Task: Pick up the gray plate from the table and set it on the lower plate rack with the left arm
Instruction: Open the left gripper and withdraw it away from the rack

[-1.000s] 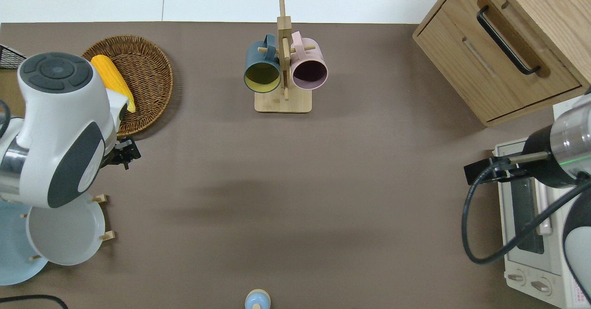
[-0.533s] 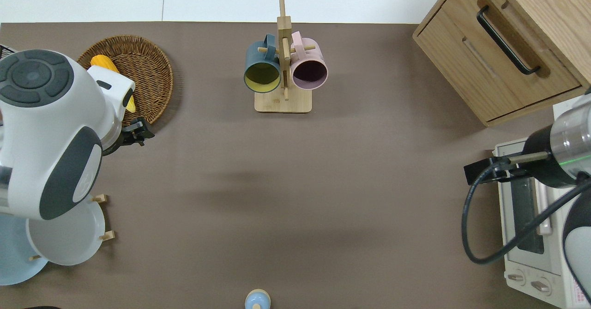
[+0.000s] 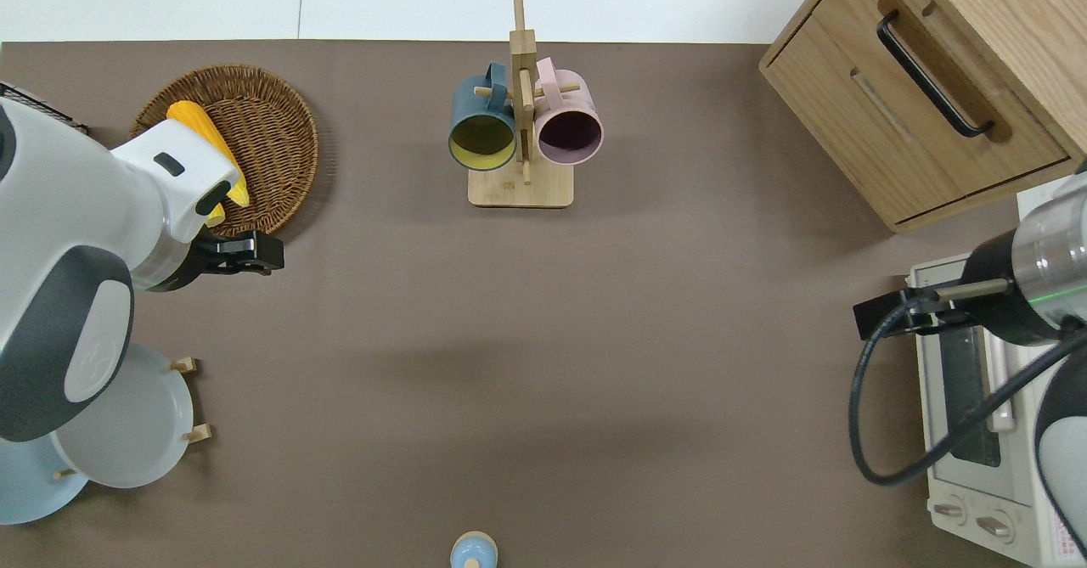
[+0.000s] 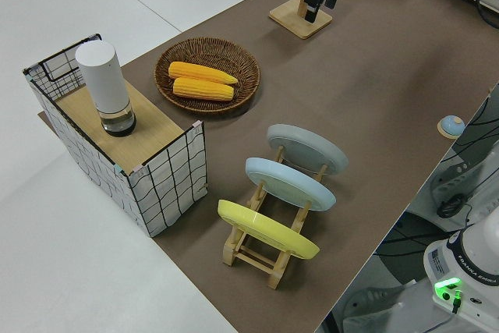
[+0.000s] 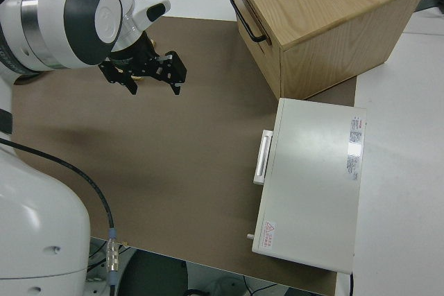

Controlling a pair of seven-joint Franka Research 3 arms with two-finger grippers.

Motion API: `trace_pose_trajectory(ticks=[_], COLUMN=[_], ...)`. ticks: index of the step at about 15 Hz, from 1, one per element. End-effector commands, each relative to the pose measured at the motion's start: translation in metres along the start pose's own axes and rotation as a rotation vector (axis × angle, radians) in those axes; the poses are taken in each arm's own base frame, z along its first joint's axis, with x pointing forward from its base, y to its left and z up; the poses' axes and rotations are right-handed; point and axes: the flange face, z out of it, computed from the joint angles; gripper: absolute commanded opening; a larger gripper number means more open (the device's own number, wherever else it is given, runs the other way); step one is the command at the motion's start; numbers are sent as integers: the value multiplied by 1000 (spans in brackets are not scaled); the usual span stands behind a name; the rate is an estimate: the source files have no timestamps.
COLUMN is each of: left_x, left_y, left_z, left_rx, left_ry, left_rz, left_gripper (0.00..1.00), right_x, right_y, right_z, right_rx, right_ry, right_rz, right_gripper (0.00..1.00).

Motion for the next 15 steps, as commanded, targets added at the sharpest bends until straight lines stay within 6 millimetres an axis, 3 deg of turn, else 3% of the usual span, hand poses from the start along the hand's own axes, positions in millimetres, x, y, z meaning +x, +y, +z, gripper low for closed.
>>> trace_pose_trajectory(ticks=[1, 4, 15], left_x=[-3, -10, -10], left_y=[2, -1, 0], left_z=[-10, -26, -25], left_rx=[-39, -129, -136], left_ry=[38, 35, 34], left_rz=[72, 136, 99], left_gripper=[1000, 1000, 1000], right_x=[-4, -4, -4], right_y=[3, 3, 3], right_z=[-4, -4, -4], right_rx=[3, 3, 3], right_ry=[-5, -5, -5], right_rz=[3, 3, 3], right_gripper=[987, 990, 990])
